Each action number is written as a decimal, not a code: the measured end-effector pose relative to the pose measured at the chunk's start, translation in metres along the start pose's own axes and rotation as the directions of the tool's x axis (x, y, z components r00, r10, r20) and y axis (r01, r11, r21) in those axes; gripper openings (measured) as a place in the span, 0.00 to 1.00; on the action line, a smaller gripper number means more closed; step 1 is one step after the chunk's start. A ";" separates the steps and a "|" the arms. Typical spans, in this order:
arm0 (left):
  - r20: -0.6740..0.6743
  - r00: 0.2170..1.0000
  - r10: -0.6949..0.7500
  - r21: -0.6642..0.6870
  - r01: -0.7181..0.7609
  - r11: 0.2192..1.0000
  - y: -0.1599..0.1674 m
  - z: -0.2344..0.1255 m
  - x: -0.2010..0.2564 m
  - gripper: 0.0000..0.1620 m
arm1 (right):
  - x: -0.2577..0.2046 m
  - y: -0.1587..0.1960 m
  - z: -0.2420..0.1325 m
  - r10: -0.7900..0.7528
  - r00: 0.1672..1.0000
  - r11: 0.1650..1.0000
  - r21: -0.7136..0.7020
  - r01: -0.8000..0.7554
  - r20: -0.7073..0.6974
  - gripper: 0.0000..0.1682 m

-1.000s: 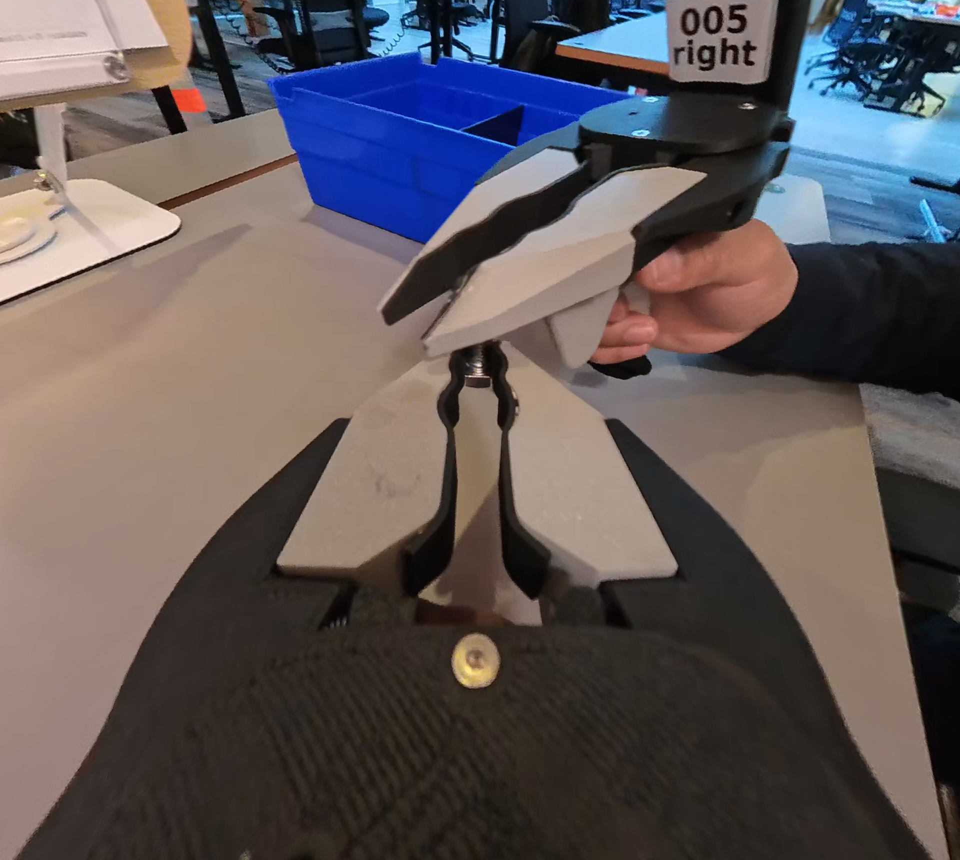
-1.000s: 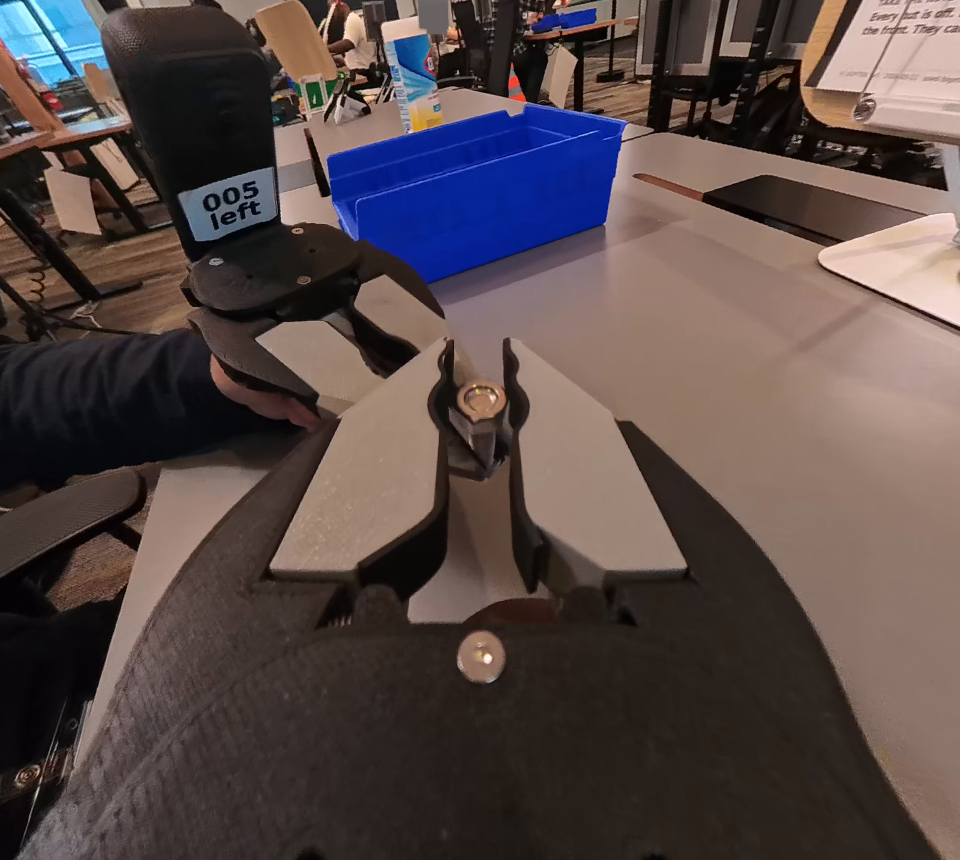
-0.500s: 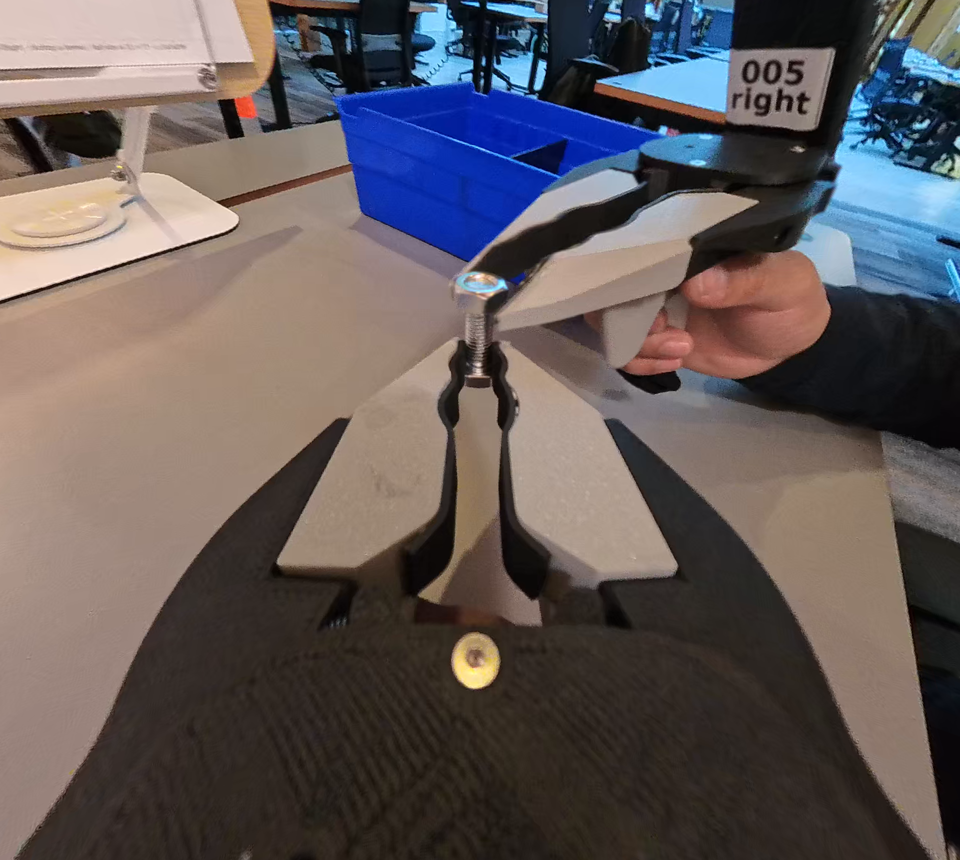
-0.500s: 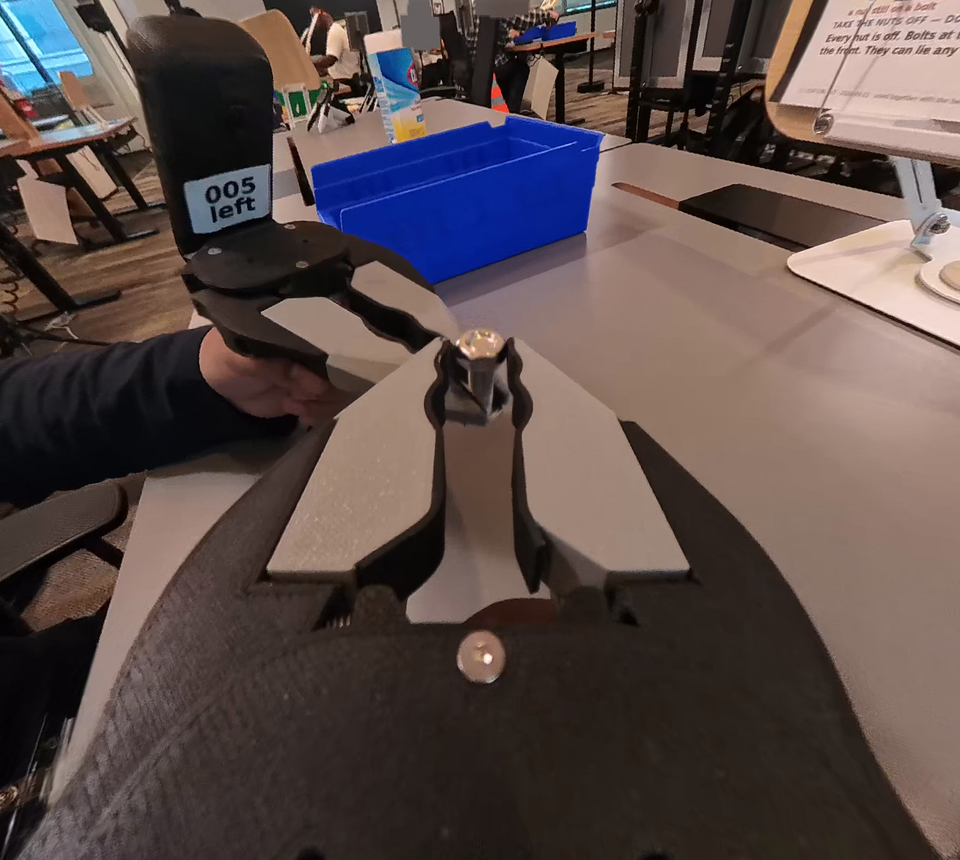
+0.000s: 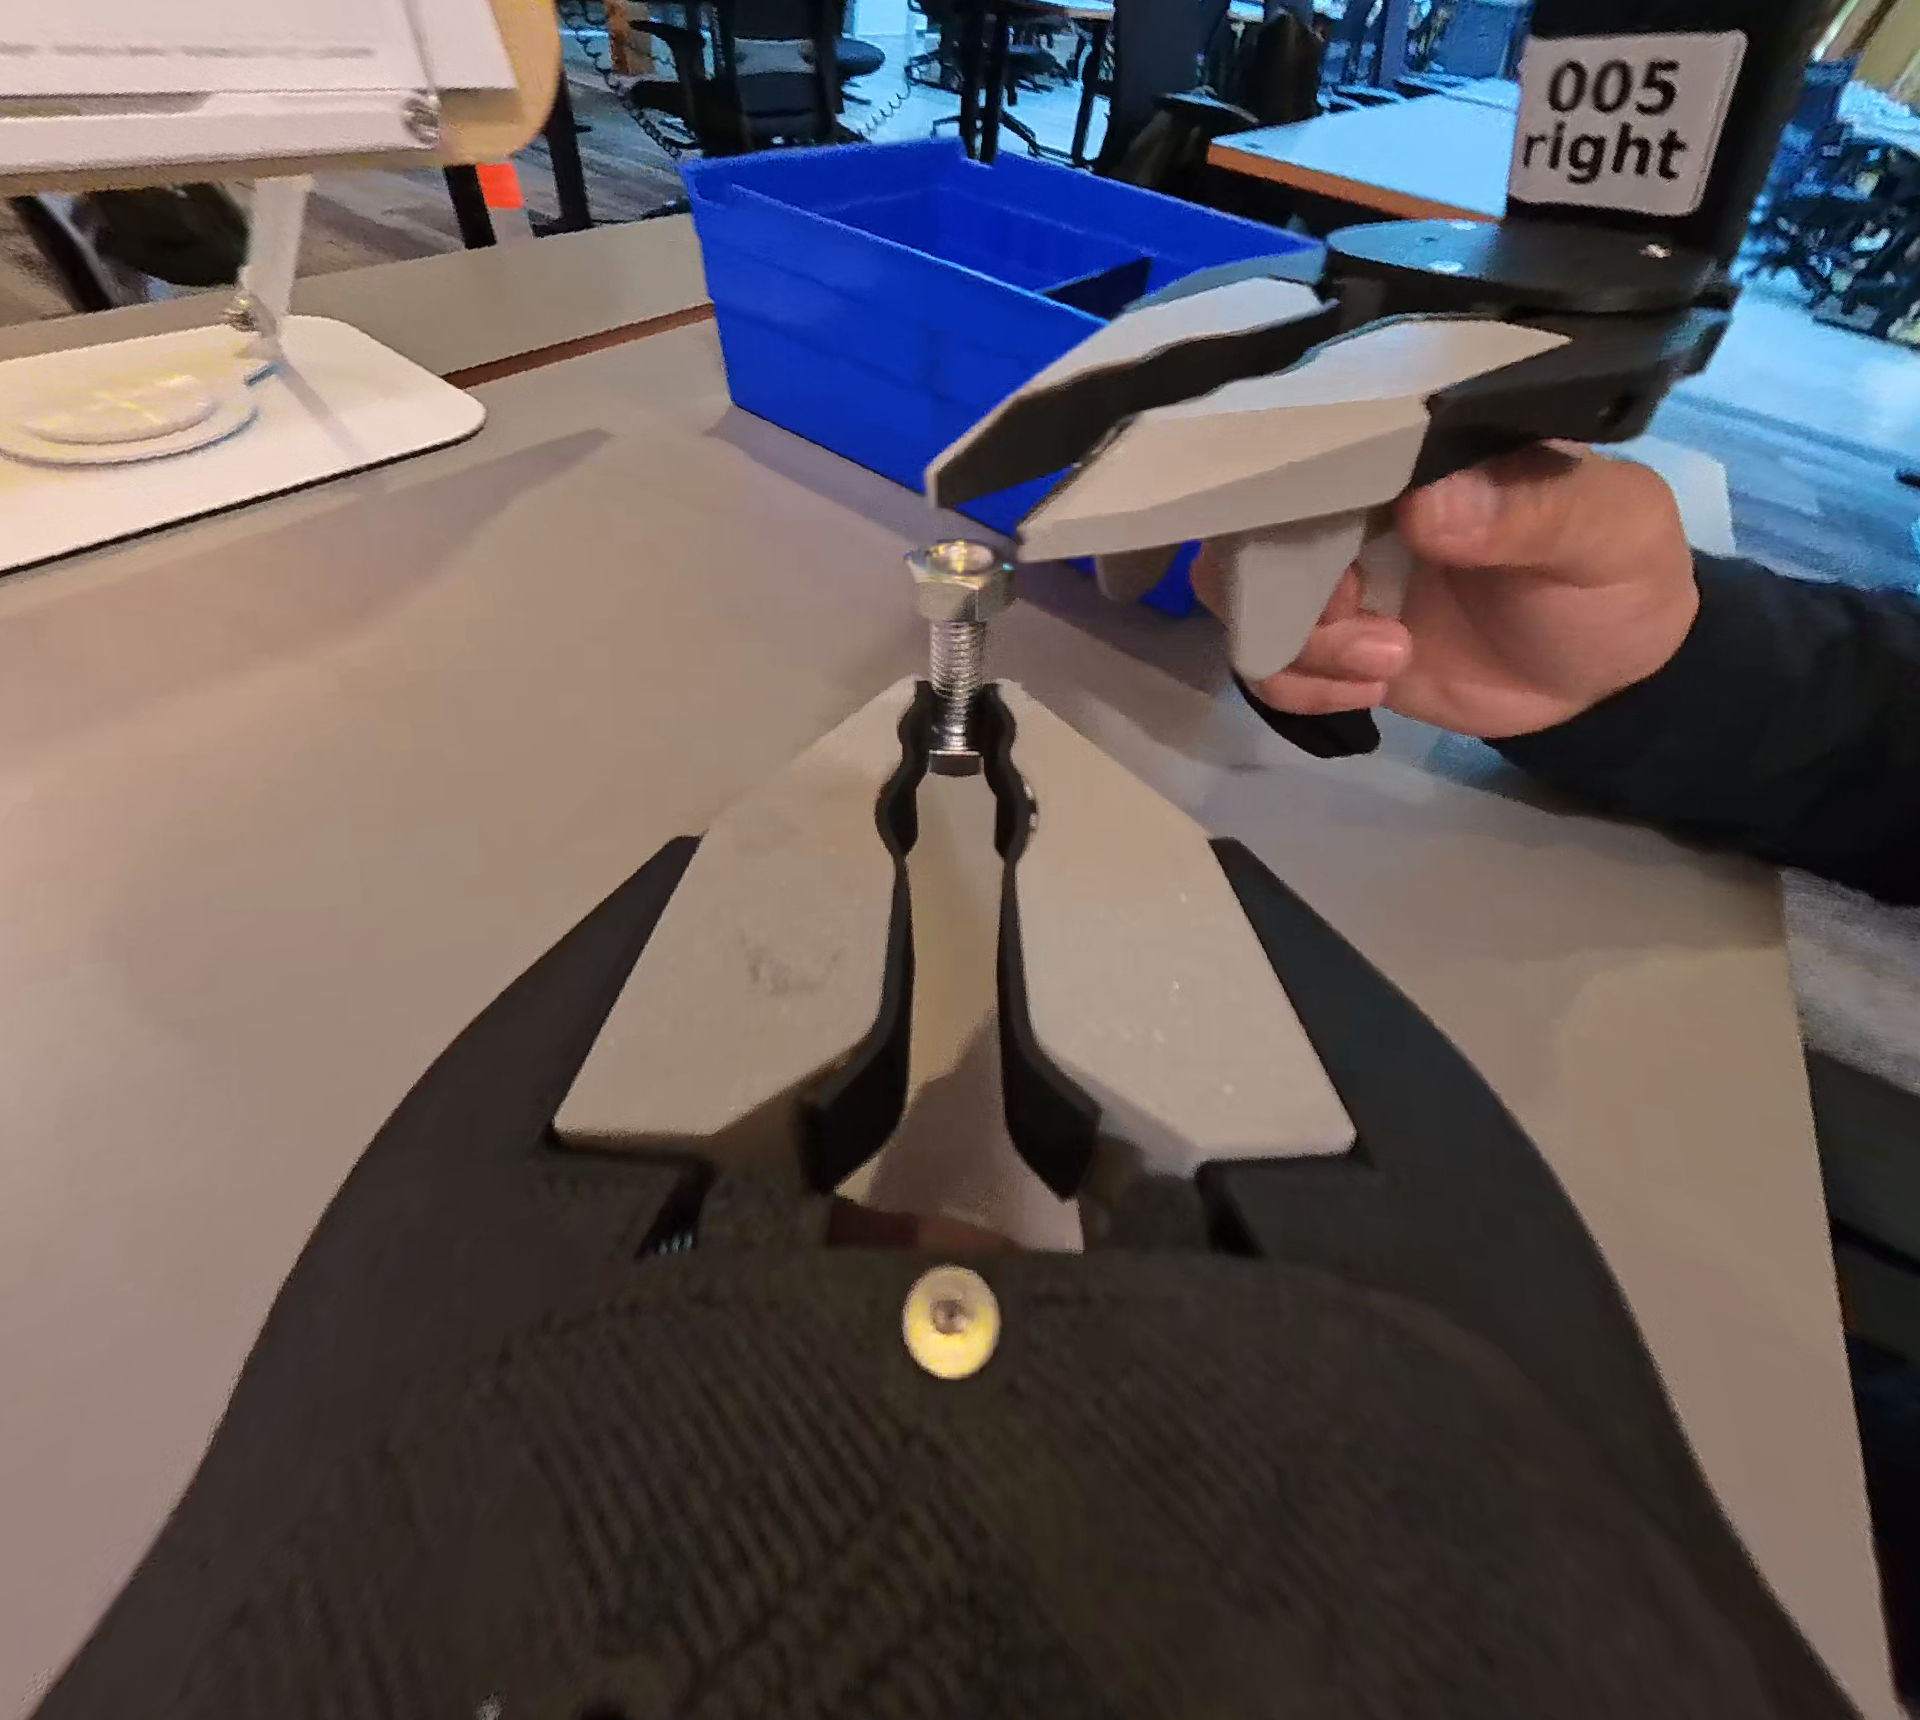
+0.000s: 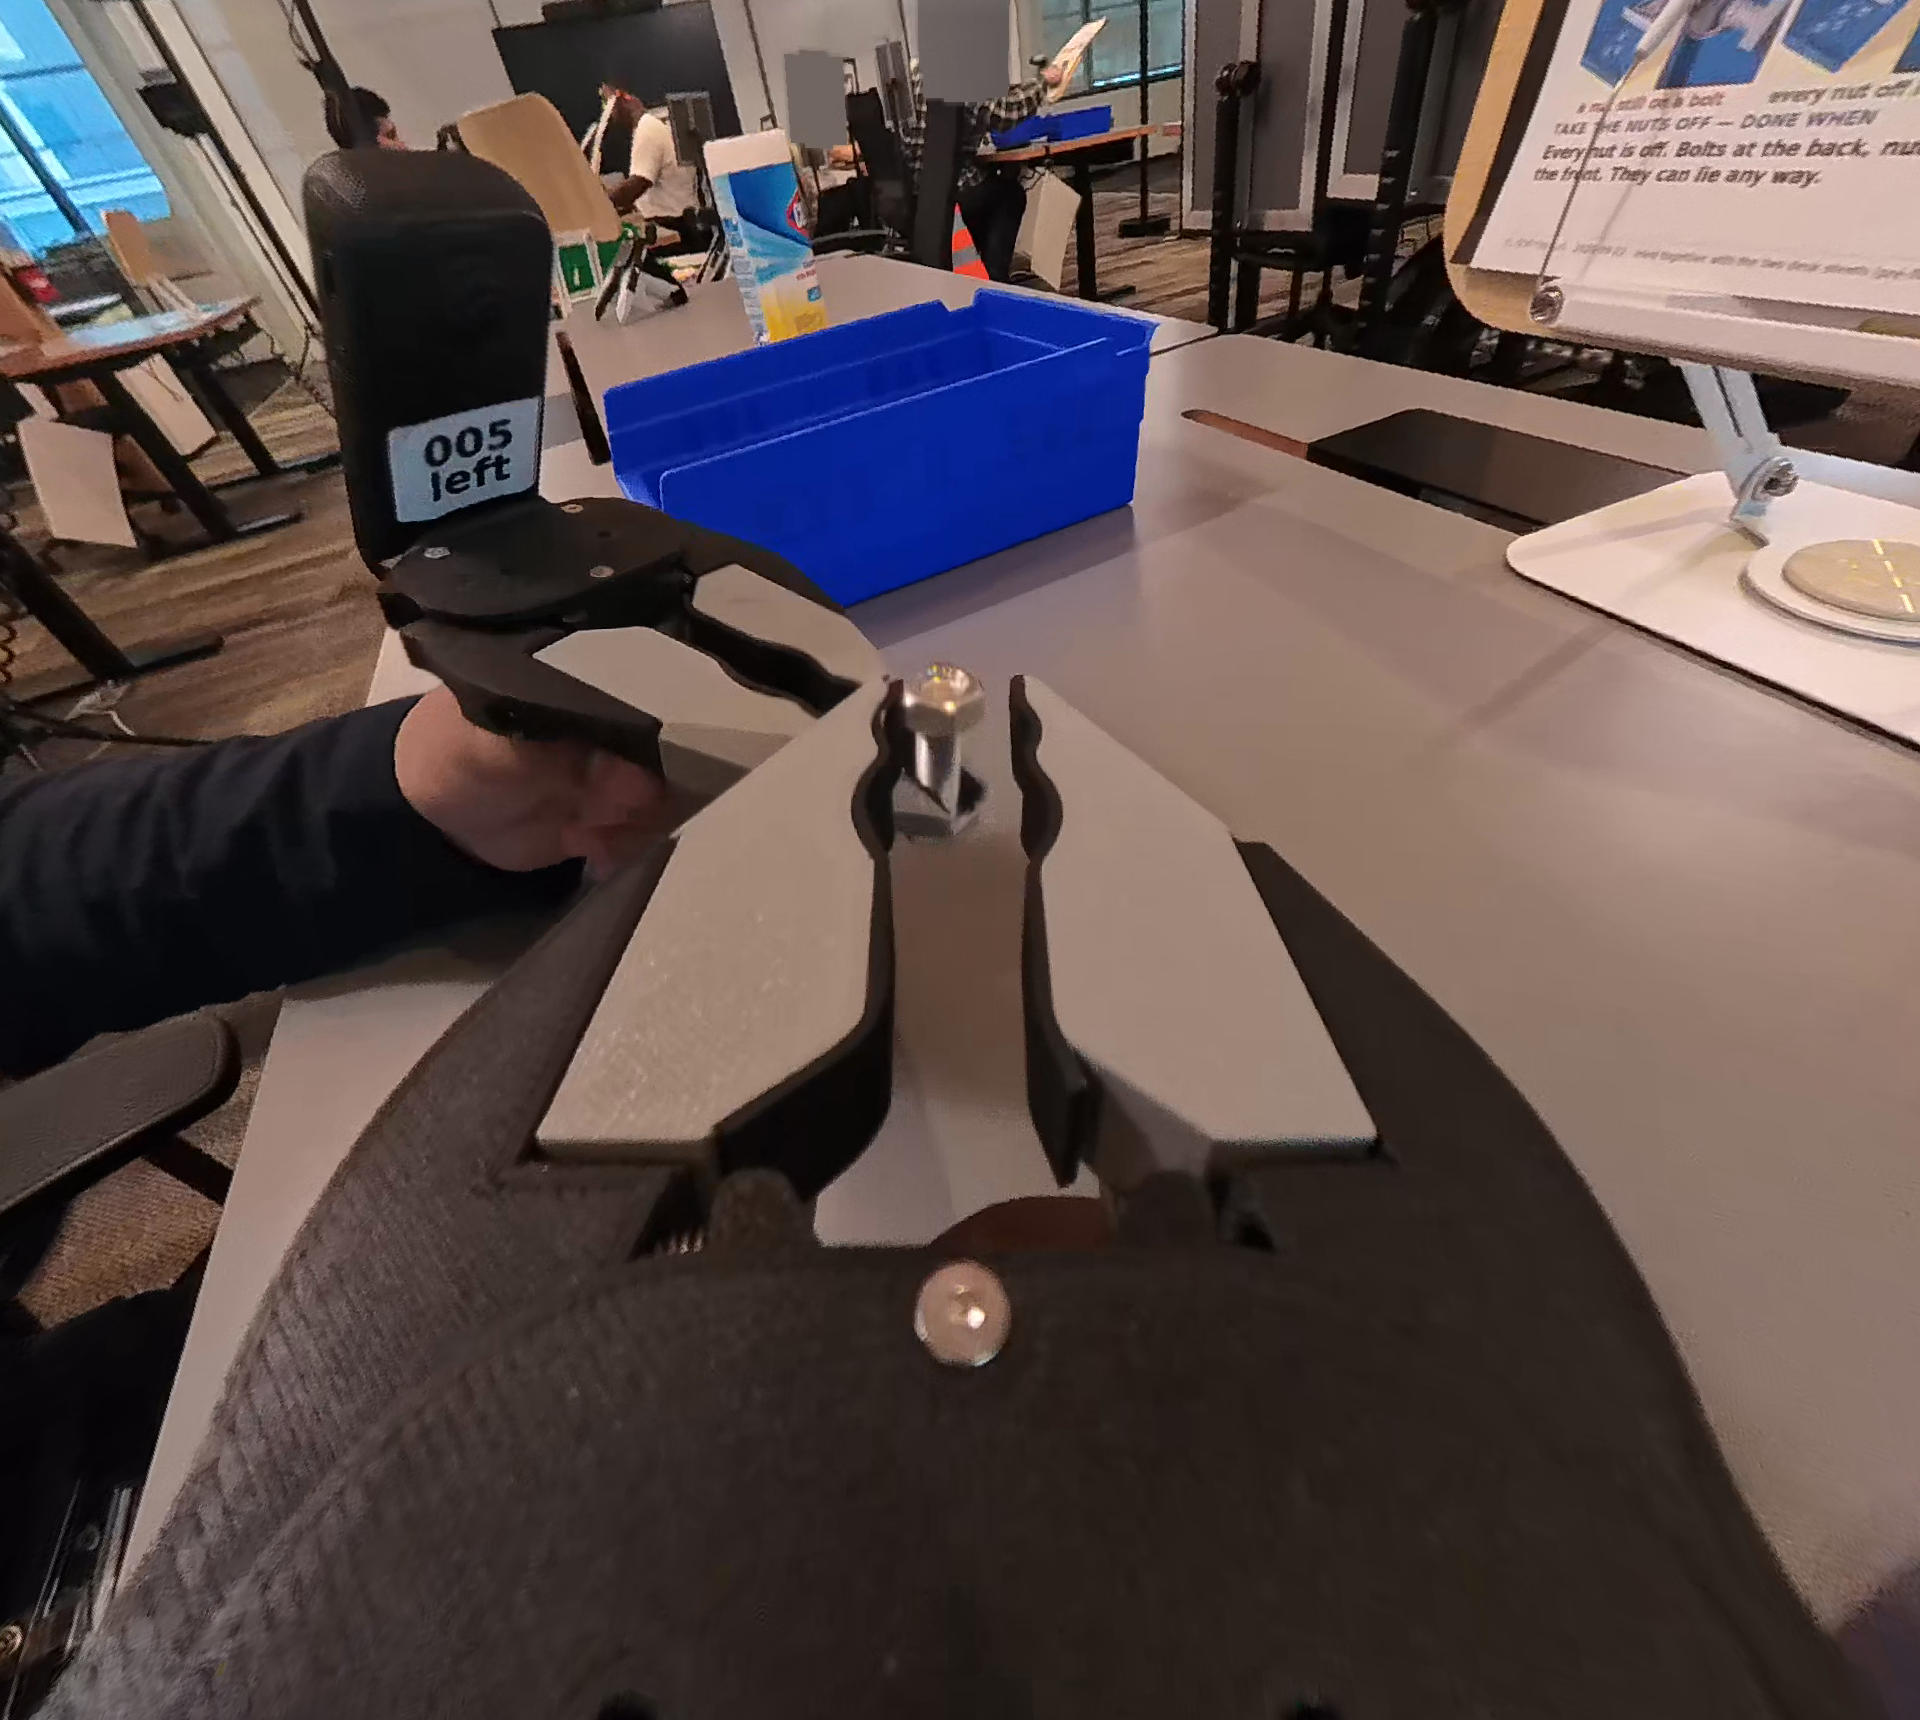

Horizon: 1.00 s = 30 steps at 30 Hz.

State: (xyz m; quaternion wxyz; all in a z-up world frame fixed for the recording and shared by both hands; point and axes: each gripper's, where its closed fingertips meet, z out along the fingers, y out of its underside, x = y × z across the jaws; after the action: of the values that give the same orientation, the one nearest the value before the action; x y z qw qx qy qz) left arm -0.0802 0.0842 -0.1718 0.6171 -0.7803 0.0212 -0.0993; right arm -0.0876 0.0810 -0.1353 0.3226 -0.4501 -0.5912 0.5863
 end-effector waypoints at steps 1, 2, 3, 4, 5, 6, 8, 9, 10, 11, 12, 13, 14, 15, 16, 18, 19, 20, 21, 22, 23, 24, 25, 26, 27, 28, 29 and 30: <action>0.013 1.000 -0.012 0.014 0.012 1.000 -0.002 -0.002 -0.004 0.04 | 0.001 0.000 -0.001 0.010 1.000 1.000 0.003 -0.010 -0.001 0.10; 0.023 1.000 -0.019 0.024 0.018 1.000 -0.004 -0.003 -0.006 0.04 | 0.002 0.000 -0.001 0.019 1.000 1.000 0.003 -0.019 0.002 0.10; 0.027 0.999 -0.023 0.030 0.022 0.999 -0.006 -0.004 -0.008 0.04 | 0.002 0.001 0.000 0.026 1.000 1.000 0.000 -0.026 0.007 0.10; 0.029 0.999 -0.027 0.035 0.026 0.999 -0.007 -0.005 -0.008 0.04 | 0.001 0.002 0.000 0.027 1.000 1.000 -0.004 -0.027 0.010 0.10; 0.030 0.999 -0.029 0.036 0.028 0.999 -0.007 -0.005 -0.009 0.04 | 0.001 0.003 0.001 0.024 1.000 1.000 -0.010 -0.024 0.010 0.09; 0.032 0.999 -0.029 0.035 0.028 0.999 -0.007 -0.005 -0.009 0.04 | 0.000 0.004 0.002 0.017 1.000 1.000 -0.014 -0.017 0.012 0.09; 0.030 0.999 -0.027 0.032 0.027 0.999 -0.006 -0.004 -0.008 0.04 | -0.003 0.005 0.003 0.004 1.000 1.000 -0.021 -0.004 0.016 0.08; 0.027 0.999 -0.025 0.030 0.024 0.999 -0.005 -0.004 -0.007 0.04 | -0.004 0.005 0.003 0.000 1.000 1.000 -0.022 0.000 0.018 0.08; 0.023 1.000 -0.021 0.026 0.021 0.999 -0.005 -0.003 -0.006 0.04 | -0.005 0.006 0.004 -0.002 1.000 1.000 -0.024 0.003 0.021 0.08; 0.017 1.000 -0.017 0.022 0.016 1.000 -0.004 -0.003 -0.005 0.04 | -0.006 0.006 0.005 -0.003 1.000 1.000 -0.026 0.003 0.023 0.09; 0.005 1.000 -0.010 0.018 0.010 1.000 -0.004 -0.002 -0.002 0.04 | -0.007 0.007 0.005 -0.003 1.000 1.000 -0.028 0.003 0.023 0.09; -0.014 1.000 -0.002 0.013 0.002 1.000 -0.003 -0.001 0.002 0.04 | -0.007 0.008 0.006 -0.003 1.000 1.000 -0.031 0.004 0.024 0.10; -0.031 0.999 0.008 0.011 -0.008 1.000 -0.002 0.000 0.007 0.04 | -0.009 0.009 0.007 -0.001 1.000 0.999 -0.033 0.002 0.030 0.09; -0.040 0.999 0.021 0.007 -0.021 1.000 -0.002 0.001 0.010 0.04 | -0.010 0.010 0.008 0.001 0.999 0.999 -0.036 0.001 0.037 0.09; -0.053 0.998 0.036 0.002 -0.036 0.999 -0.001 0.001 0.014 0.04 | -0.012 0.011 0.009 0.000 0.999 0.999 -0.041 0.002 0.042 0.09; -0.058 0.997 0.058 0.002 -0.058 0.998 0.000 0.002 0.017 0.04 | -0.013 0.012 0.009 -0.011 0.999 0.999 -0.047 0.013 0.043 0.09; -0.057 0.996 0.064 0.003 -0.064 0.998 -0.001 0.002 0.018 0.04 | -0.013 0.011 0.009 -0.016 0.999 0.999 -0.046 0.018 0.041 0.09; -0.052 0.997 0.062 0.004 -0.062 0.998 -0.001 0.002 0.016 0.04 | -0.012 0.010 0.008 -0.020 0.999 0.999 -0.042 0.021 0.036 0.09; -0.039 0.998 0.057 0.008 -0.057 0.998 -0.002 0.001 0.014 0.04 | -0.010 0.008 0.007 -0.019 0.999 0.999 -0.034 0.020 0.031 0.09; -0.023 0.999 0.048 0.012 -0.048 0.999 -0.003 0.001 0.010 0.04 | -0.009 0.006 0.006 -0.016 1.000 1.000 -0.026 0.016 0.027 0.09; -0.013 0.999 0.034 0.016 -0.034 0.999 -0.004 -0.001 0.006 0.04 | -0.007 0.004 0.004 -0.010 1.000 1.000 -0.019 0.010 0.024 0.09; -0.004 1.000 0.015 0.021 -0.015 1.000 -0.004 -0.002 0.002 0.04 | -0.005 0.003 0.003 -0.003 1.000 1.000 -0.012 0.003 0.020 0.09; 0.003 1.000 -0.005 0.026 0.005 1.000 -0.005 -0.003 -0.001 0.04 | -0.004 0.001 0.002 0.003 1.000 1.000 -0.007 -0.003 0.017 0.09; 0.008 1.000 -0.020 0.030 0.019 0.999 -0.006 -0.004 -0.004 0.04 | -0.003 0.001 0.001 0.008 1.000 1.000 -0.003 -0.008 0.018 0.09; 0.011 1.000 -0.028 0.034 0.028 0.999 -0.007 -0.004 -0.006 0.04 | -0.003 0.001 0.001 0.012 1.000 1.000 -0.004 -0.012 0.020 0.09; 0.009 1.000 -0.030 0.035 0.030 0.999 -0.007 -0.005 -0.006 0.04 | -0.004 0.002 0.002 0.013 1.000 1.000 -0.007 -0.013 0.024 0.09; 0.006 1.000 -0.027 0.034 0.027 0.999 -0.007 -0.004 -0.005 0.04 | -0.005 0.003 0.003 0.012 0.999 1.000 -0.013 -0.011 0.030 0.08; 0.000 1.000 -0.020 0.030 0.020 0.999 -0.006 -0.003 -0.003 0.04 | -0.007 0.005 0.004 0.008 0.999 1.000 -0.019 -0.007 0.031 0.09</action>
State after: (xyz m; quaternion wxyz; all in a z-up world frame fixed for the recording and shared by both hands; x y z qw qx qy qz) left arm -0.0838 0.0828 -0.1656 0.6277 -0.7711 0.0116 -0.1057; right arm -0.0883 0.0728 -0.1397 0.3069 -0.4461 -0.5999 0.5890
